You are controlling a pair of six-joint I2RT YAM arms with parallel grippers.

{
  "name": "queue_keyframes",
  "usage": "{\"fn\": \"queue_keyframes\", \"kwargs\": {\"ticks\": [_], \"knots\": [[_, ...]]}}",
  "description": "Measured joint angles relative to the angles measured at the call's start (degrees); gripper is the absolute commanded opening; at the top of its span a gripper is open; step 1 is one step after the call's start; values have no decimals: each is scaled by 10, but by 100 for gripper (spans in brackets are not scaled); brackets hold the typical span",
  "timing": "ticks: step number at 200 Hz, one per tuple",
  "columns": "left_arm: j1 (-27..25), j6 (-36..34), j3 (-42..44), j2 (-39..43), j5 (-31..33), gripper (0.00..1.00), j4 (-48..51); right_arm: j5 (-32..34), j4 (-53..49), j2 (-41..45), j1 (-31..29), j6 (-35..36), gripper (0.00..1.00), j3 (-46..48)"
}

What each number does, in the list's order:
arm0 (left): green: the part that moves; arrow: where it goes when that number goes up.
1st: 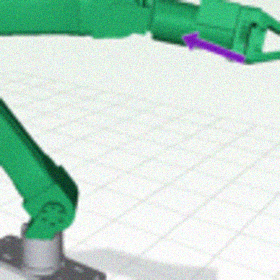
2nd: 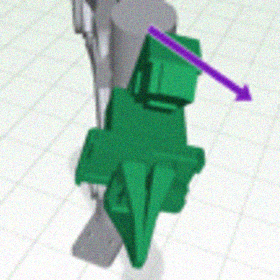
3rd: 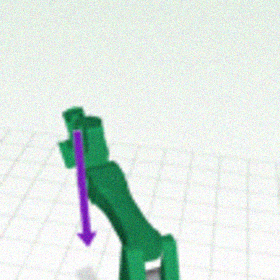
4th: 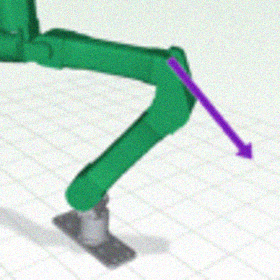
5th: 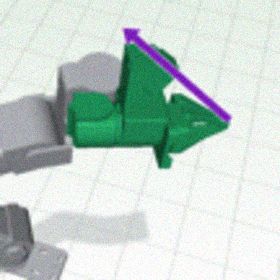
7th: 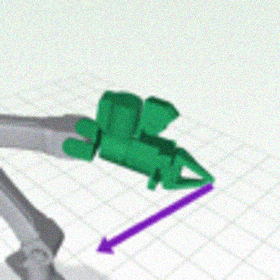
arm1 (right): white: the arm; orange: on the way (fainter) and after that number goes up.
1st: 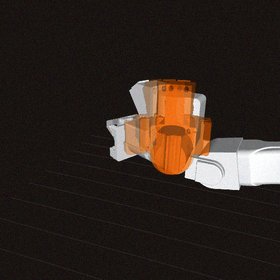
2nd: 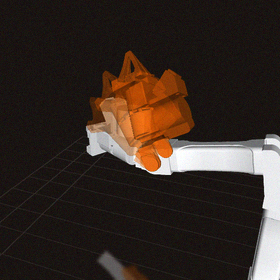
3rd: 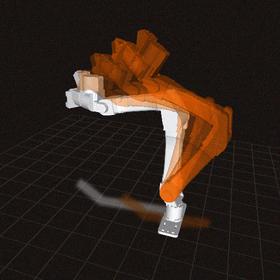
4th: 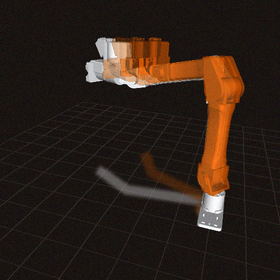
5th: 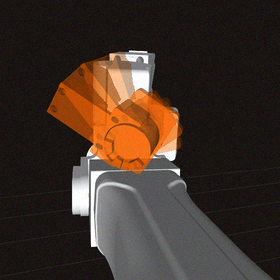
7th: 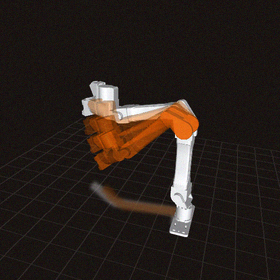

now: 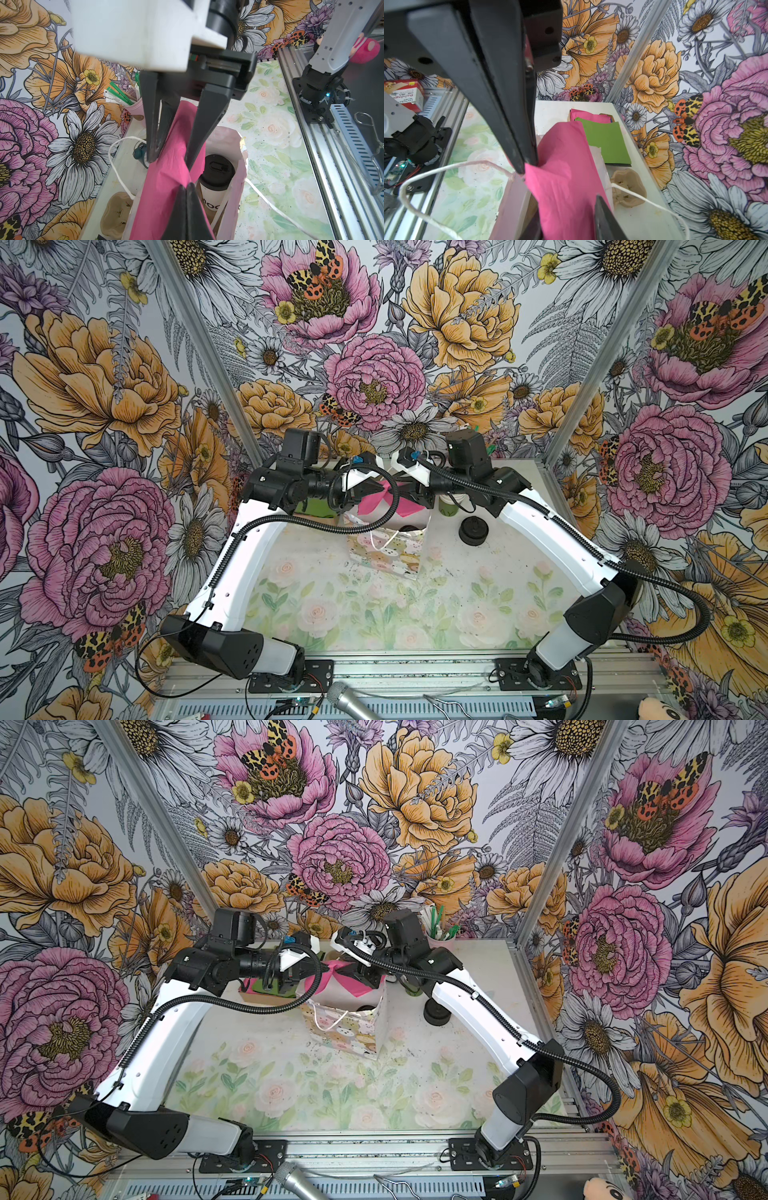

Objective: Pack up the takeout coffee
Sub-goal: 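Lower the pink sheet into the bag opening with both grippers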

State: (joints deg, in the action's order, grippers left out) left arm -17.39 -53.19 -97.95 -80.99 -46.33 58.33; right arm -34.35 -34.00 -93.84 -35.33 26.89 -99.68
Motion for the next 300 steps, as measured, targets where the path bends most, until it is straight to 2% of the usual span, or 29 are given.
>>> {"fn": "queue_keyframes", "kwargs": {"ticks": [23, 32, 48, 57, 89, 100, 140, 183, 231, 300], "knots": [[2, 0, 0, 2, 1, 0, 0, 0, 0, 0, -3, -9, 2, 3], [3, 0, 0, 2, 1, 0, 0, 1, 0, 0, -5, -7, 0, 3], [5, 5, 0, 3, 8, 31, -3, 5, 0, 0, -8, -10, 0, 3], [7, 14, 0, 3, 12, 40, -7, 7, 0, 0, -10, -10, 0, 5], [21, 80, 22, 15, 36, 86, -69, 20, 0, 0, -15, -17, 0, 17], [29, 103, 38, 25, 45, 98, -97, 27, 0, 0, -15, -20, 0, 21], [49, 194, 85, 57, 91, 99, -193, 47, 0, 0, -16, -31, 0, 28], [56, 246, 137, 94, 139, 99, -273, 59, 0, -3, -16, -40, 0, 43], [64, 270, 147, 106, 153, 99, -314, 62, 0, -19, -19, -54, 0, 48], [64, 274, 158, 107, 155, 99, -325, 61, 0, -40, -19, -85, 2, 51]]}}
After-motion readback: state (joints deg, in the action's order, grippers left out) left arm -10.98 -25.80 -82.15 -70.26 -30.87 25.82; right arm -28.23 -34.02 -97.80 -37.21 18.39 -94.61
